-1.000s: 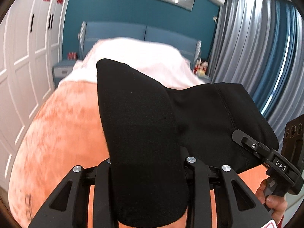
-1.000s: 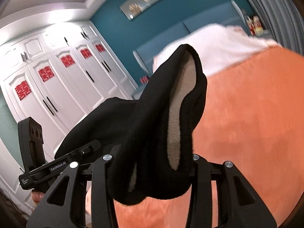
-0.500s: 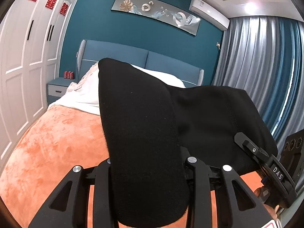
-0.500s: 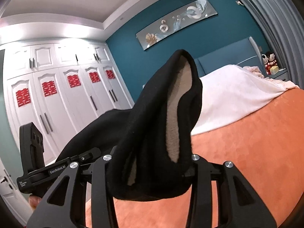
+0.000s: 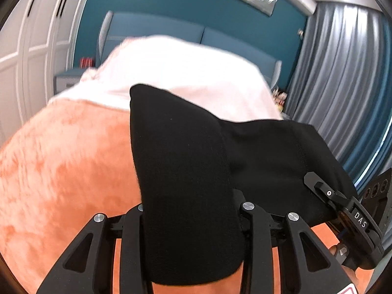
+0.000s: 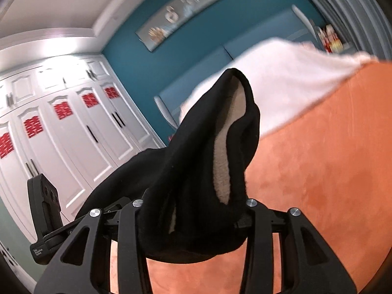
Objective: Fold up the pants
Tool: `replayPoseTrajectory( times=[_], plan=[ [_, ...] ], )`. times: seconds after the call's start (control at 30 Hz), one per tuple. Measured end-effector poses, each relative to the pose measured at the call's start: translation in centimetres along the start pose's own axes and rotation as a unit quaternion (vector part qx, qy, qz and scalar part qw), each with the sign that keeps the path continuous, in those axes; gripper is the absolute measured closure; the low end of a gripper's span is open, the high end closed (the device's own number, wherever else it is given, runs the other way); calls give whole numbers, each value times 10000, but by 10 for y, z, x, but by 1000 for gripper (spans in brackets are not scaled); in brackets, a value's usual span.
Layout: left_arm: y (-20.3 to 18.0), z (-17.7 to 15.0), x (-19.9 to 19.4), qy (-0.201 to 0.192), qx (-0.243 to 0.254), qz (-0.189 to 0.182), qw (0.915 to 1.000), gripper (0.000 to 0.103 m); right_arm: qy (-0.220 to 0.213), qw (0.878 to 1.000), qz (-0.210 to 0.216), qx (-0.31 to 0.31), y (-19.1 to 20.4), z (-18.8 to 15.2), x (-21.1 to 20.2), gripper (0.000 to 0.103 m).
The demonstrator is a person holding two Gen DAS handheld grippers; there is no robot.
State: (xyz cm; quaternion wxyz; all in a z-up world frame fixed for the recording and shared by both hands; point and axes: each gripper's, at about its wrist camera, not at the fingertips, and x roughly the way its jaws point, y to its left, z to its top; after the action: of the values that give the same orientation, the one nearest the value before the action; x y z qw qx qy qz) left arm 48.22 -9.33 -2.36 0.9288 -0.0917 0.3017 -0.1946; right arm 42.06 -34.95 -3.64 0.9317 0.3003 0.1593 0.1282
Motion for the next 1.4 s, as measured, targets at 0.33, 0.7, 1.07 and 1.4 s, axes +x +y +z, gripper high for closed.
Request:
replayPoseTrajectory(
  times=[0.33, 0.7, 1.07, 1.4],
  plan=[
    [41, -80, 61, 911, -128, 65, 9957, 71, 854, 9925, -273, 833, -72, -91, 33, 65],
    [68, -122, 79, 1039, -194, 135, 9943, 56, 1390, 9804, -650, 1237, -94, -127, 36, 61],
    [71, -111, 15, 906, -130, 1085, 9899, 19, 1130, 9756, -1552, 1069, -73, -118, -38, 33],
    [2, -36, 57, 1005, 520, 877, 9897, 17, 1417, 9730, -1452, -1104, 28, -62, 13, 80]
  ],
)
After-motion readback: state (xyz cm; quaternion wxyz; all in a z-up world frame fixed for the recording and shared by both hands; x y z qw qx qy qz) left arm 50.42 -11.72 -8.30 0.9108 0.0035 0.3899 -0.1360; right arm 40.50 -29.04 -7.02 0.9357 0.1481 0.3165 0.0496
